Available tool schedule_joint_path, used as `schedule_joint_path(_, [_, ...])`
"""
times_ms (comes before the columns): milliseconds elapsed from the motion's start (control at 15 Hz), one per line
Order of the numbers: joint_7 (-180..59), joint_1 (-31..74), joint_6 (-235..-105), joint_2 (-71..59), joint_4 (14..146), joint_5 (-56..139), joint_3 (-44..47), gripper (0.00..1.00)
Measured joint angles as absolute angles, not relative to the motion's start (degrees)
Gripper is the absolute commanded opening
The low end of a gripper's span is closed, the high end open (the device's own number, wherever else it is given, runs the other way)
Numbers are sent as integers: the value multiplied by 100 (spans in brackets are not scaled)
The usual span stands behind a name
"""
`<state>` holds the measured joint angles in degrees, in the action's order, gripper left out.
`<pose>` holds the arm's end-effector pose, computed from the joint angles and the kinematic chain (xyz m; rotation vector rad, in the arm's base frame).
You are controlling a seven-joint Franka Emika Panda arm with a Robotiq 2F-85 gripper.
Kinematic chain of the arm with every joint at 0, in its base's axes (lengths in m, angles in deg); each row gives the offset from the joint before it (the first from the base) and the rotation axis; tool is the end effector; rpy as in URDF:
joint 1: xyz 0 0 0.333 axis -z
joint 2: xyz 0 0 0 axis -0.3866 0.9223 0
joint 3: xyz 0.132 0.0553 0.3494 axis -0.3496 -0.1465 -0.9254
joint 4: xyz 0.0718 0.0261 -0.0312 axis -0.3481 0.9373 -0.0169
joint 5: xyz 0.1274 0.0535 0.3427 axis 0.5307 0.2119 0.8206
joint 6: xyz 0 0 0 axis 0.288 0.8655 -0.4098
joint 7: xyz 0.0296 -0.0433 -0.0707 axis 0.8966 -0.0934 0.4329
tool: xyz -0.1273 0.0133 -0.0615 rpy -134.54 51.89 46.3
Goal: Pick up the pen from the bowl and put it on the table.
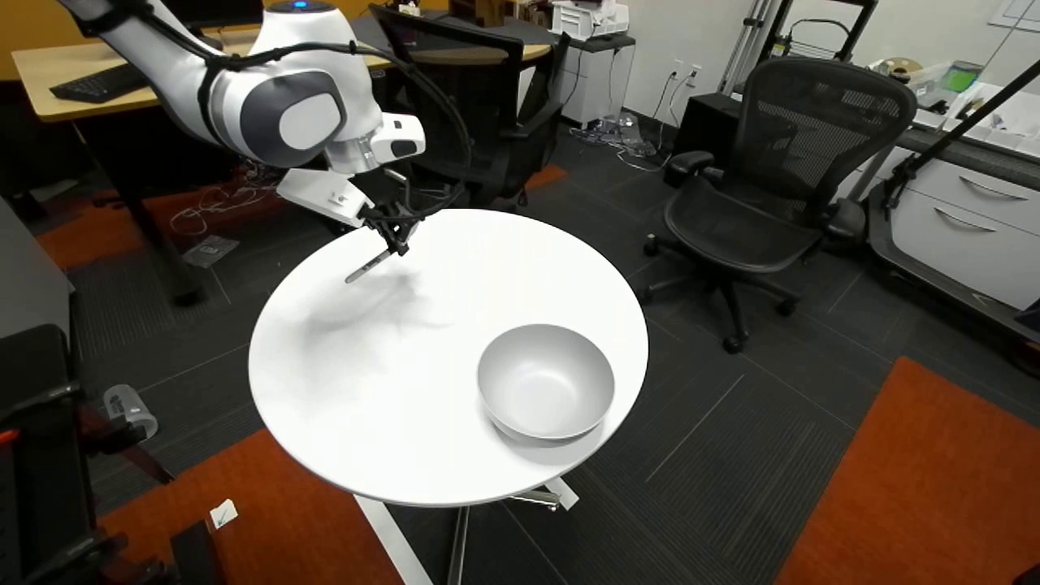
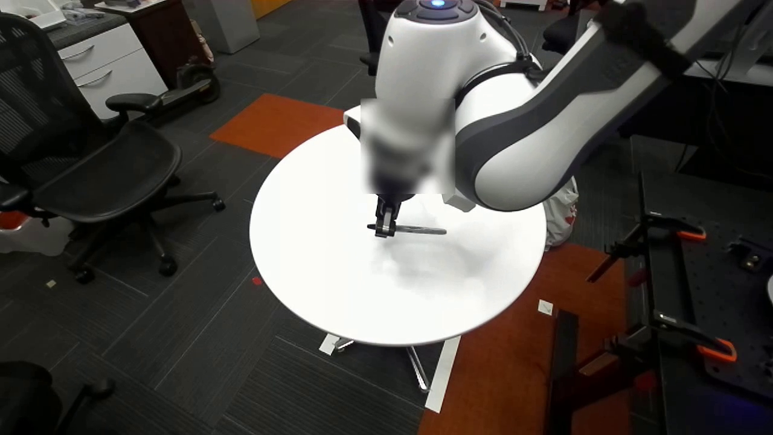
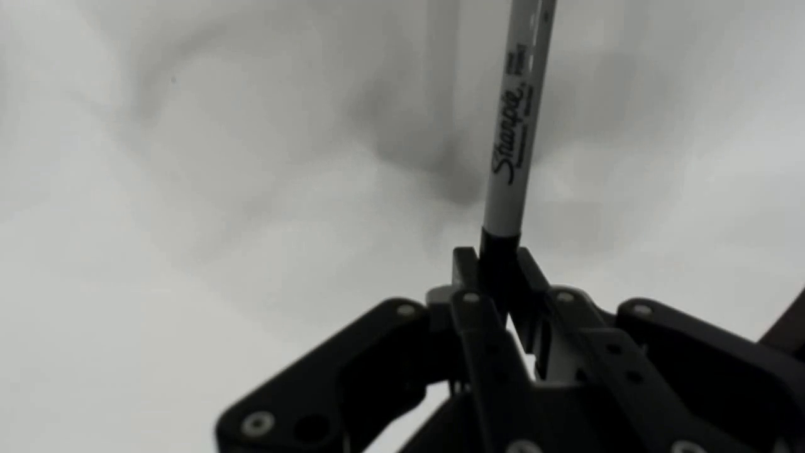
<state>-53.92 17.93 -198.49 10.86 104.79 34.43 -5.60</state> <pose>0.6337 0.0925 0.2114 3.0546 0.4961 0.3365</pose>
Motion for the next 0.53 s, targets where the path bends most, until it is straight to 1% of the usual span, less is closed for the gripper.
schedule_joint_path(267, [-5773,1746,-20102,1250,10700,3497,-456,4])
schedule_joint_path(333, [-5819,1734,-20171,1281,10741,3533,-447,40])
schedule_joint_path(400, [-5866,1717,-20231,1305,10777,3577,-437,42])
schedule_joint_path(533, [-5916,1668,-20355,1318,10841,3650,-392,54])
